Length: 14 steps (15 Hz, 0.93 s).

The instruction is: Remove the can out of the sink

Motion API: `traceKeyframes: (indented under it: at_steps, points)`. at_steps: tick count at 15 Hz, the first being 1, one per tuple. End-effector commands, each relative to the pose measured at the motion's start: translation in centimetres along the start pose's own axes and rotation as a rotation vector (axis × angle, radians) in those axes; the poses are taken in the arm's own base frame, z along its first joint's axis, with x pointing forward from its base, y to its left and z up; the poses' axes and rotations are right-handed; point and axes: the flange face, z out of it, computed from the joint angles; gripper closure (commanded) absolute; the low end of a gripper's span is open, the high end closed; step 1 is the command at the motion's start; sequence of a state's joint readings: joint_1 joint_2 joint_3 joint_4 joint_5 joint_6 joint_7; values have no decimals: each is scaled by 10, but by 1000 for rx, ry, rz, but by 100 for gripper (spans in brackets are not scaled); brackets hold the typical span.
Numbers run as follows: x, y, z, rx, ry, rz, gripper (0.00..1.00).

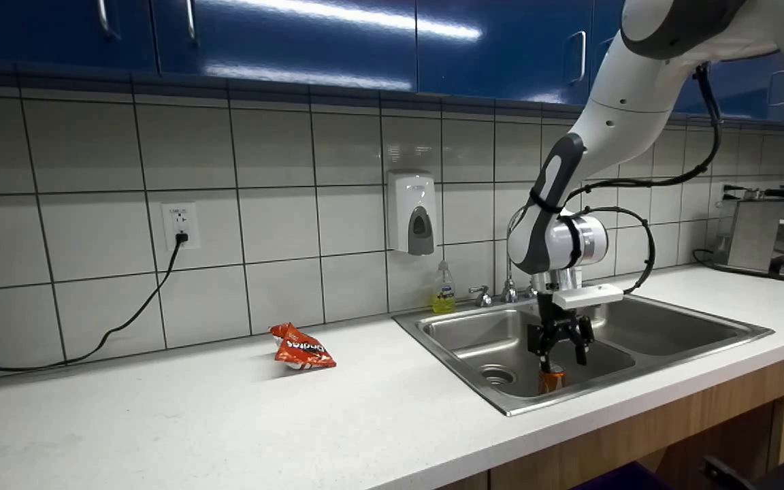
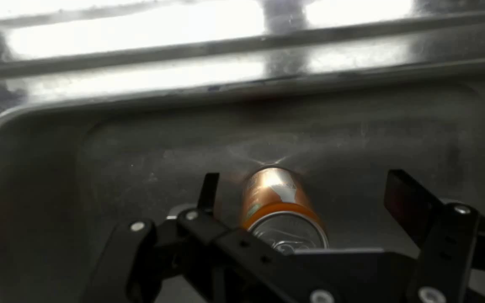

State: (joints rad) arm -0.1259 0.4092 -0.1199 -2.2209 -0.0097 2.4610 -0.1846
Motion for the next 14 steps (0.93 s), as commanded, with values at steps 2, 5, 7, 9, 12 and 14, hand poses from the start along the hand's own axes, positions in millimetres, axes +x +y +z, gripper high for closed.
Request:
traceKeyframes:
  at_steps: [2, 5, 7, 9, 12, 14]
  points:
    - [17, 4, 9, 32, 34, -28, 0]
    - [23, 6, 13, 32, 40, -33, 0]
    - [26, 9, 15, 27, 41, -32, 0]
    - [29, 10, 17, 25, 41, -32, 0]
    - [34, 10, 21, 30, 40, -36, 0]
    - [37, 10, 22, 32, 38, -40, 0]
